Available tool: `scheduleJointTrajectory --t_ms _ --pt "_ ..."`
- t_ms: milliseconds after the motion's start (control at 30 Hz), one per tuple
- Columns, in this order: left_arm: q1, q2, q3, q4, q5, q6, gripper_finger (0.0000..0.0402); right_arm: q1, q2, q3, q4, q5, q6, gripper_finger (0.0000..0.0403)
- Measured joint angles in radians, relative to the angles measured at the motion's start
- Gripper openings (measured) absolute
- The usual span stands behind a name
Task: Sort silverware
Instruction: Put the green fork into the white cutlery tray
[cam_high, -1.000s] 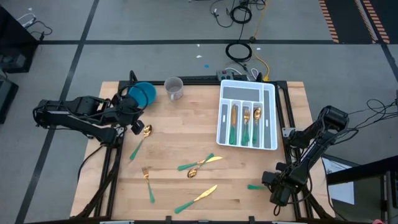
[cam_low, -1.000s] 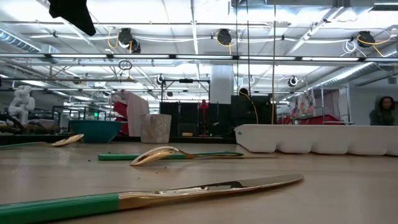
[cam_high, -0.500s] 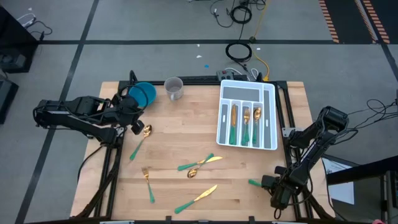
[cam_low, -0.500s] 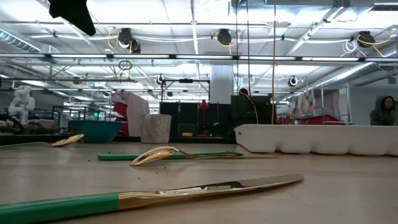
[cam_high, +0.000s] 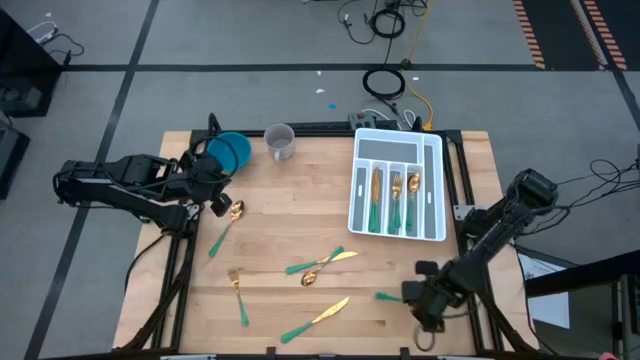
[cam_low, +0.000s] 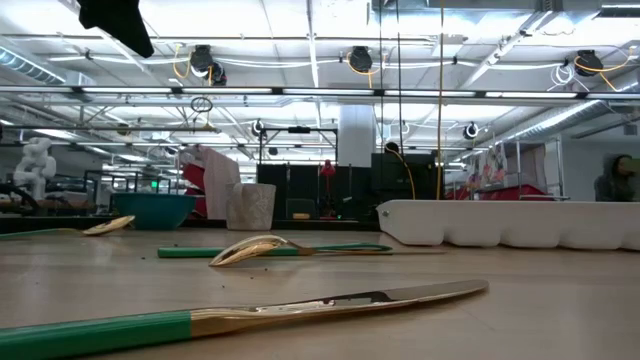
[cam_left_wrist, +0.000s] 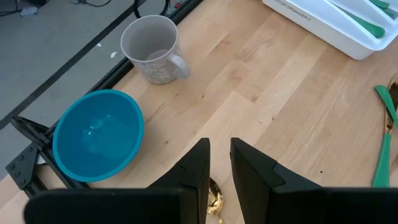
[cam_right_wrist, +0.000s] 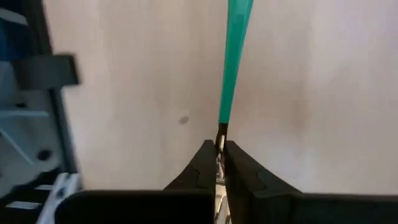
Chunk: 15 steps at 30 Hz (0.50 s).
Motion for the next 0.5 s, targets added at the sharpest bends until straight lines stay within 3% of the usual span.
scheduleJointTrajectory --t_ms 133,200,367,500 --pt "0.0 0.0 0.0 0.0 0.0 0.001 0.0073 -0.144 0.0 0.061 -0.13 -0.026 -0.274 0.0" --pt "0.0 0.0 0.0 0.0 -0.003 0.002 0.0073 -0.22 0.0 0.101 -0.247 -0.011 -0.489 0.0" --pt "0.0 0.0 0.0 0.0 -0.029 0.002 0.0073 -0.407 -0.001 0.209 -0.55 0.192 -1.049 0.0" --pt "0.0 0.0 0.0 0.0 -0.039 0.0 0.0073 -0.546 -0.002 0.277 -0.623 0.34 -1.476 0.0"
